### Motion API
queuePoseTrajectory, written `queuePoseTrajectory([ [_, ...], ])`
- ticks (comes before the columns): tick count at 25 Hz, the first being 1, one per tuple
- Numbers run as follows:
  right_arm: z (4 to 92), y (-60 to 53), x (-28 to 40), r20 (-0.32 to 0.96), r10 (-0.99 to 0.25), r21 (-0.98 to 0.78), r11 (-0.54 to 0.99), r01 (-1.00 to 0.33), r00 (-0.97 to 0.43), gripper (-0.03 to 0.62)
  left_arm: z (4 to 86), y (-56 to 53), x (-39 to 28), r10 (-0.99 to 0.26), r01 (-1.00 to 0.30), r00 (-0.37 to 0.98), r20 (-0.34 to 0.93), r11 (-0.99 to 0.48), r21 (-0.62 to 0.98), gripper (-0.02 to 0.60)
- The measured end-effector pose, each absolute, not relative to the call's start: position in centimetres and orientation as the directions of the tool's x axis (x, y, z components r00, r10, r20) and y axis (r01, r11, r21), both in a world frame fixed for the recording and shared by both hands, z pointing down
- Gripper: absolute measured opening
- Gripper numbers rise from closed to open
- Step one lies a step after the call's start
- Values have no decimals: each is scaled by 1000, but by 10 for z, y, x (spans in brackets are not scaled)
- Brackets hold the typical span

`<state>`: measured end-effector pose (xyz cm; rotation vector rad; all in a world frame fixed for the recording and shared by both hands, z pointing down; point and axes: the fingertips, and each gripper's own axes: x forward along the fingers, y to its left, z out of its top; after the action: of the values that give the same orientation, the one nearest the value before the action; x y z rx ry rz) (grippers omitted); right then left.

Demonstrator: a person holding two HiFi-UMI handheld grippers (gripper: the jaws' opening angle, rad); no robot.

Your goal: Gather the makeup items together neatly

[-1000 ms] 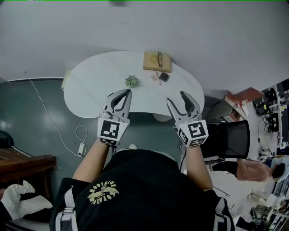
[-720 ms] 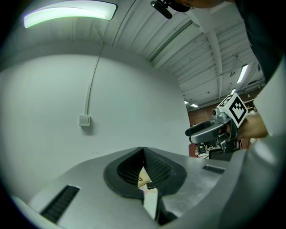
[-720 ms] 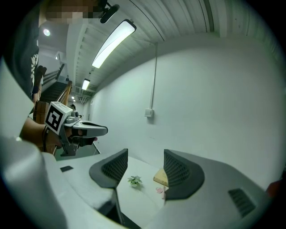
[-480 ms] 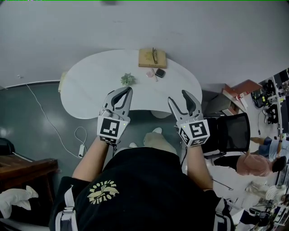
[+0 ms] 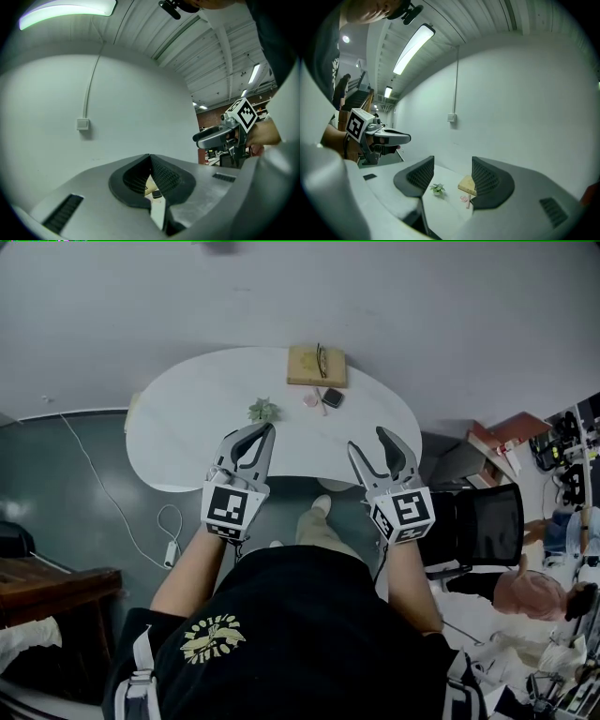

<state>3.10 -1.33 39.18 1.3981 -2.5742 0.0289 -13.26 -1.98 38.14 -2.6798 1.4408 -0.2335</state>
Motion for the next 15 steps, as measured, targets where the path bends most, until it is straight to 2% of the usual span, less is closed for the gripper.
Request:
queuePoseTrajectory([
  [15, 428, -125, 65, 269, -762, 40, 620, -784, -589, 245, 407, -129, -94, -863, -852, 482, 154, -502, -149, 22],
])
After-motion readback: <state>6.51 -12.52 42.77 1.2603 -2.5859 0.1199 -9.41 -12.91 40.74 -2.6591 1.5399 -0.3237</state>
